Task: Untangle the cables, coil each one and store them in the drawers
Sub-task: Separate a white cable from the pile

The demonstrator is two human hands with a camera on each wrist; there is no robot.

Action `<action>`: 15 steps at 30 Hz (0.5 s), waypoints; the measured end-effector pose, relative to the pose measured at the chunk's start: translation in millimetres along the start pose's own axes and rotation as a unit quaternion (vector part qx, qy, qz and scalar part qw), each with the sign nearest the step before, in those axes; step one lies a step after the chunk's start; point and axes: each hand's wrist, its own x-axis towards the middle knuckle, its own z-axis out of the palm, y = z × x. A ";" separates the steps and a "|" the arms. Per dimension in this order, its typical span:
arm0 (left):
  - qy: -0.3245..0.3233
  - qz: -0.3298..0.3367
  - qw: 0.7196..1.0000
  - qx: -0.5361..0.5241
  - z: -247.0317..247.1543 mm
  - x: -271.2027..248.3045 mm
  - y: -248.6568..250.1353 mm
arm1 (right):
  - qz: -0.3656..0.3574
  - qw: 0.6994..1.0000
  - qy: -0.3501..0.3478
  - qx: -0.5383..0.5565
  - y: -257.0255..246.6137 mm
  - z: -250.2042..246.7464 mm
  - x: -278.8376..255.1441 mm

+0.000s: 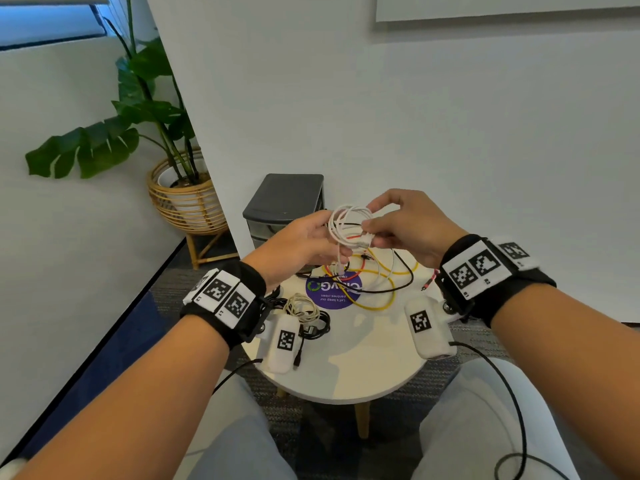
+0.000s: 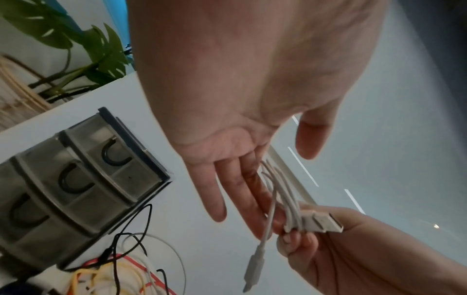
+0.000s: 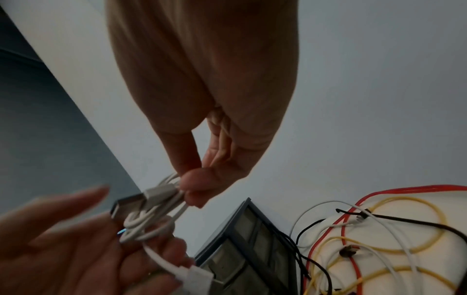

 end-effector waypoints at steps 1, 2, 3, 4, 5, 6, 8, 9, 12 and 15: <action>0.003 -0.006 1.000 -0.030 2.6 -0.6 1.4 | -0.006 1.000 -0.007 -0.019 0.9 0.2 -2.0; 0.013 -0.010 0.999 -0.048 6.0 -1.7 3.3 | -0.014 0.999 -0.014 -0.035 1.9 1.0 -4.0; 0.029 -0.010 0.999 -0.041 8.8 -1.9 3.7 | -0.027 0.998 -0.019 -0.050 3.6 1.9 -5.3; 0.048 -0.005 0.999 -0.011 11.1 -1.6 2.9 | -0.041 0.997 -0.023 -0.063 5.2 2.7 -6.5; 0.068 0.003 0.997 0.029 12.7 -1.0 1.1 | -0.054 0.996 -0.026 -0.072 7.2 3.2 -7.6; 0.085 0.013 0.995 0.059 14.2 -0.7 -0.3 | -0.063 0.995 -0.030 -0.077 8.8 3.6 -8.9; 0.117 0.020 0.989 0.084 15.9 0.9 -2.6 | -0.073 0.992 -0.044 -0.091 12.3 5.2 -10.4; 0.129 0.023 0.987 0.089 17.1 1.4 -3.9 | -0.075 0.990 -0.048 -0.107 14.1 6.8 -10.6; 0.160 0.039 0.974 0.156 19.5 3.5 -9.6 | -0.083 0.985 -0.047 -0.144 18.8 13.6 -8.4; 0.162 0.022 0.974 0.156 16.8 3.5 -14.2 | -0.081 0.987 -0.042 -0.130 25.3 16.0 -4.4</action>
